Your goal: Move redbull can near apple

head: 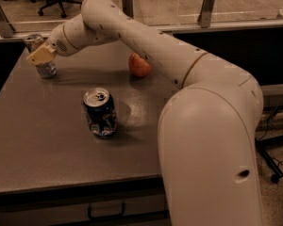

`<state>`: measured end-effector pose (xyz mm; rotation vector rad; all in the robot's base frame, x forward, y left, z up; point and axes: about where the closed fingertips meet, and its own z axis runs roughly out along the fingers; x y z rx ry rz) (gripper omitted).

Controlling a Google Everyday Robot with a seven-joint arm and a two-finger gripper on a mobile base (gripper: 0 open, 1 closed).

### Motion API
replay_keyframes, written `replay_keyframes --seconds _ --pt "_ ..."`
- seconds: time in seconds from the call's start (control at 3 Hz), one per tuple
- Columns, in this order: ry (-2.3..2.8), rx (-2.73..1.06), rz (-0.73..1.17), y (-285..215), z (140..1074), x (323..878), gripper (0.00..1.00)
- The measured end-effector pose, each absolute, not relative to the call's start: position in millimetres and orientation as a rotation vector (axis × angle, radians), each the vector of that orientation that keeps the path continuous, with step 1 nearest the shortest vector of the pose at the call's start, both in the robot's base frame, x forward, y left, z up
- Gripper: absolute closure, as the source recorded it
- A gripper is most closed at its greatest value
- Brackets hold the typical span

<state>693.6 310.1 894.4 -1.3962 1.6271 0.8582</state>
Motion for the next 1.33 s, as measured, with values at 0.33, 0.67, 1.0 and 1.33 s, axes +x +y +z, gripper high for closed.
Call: replay_keyframes --seconds 0.33,0.67,1.0,1.33 --pt "1.640 -1.314 0.781 276 911 709 0.87" --pt "1.688 -1.215 0.674 220 925 725 1.00" --pt "1.755 -1.144 0.613 182 921 728 1.00" --pt "1.818 -1.093 0.587 160 913 726 0.82"
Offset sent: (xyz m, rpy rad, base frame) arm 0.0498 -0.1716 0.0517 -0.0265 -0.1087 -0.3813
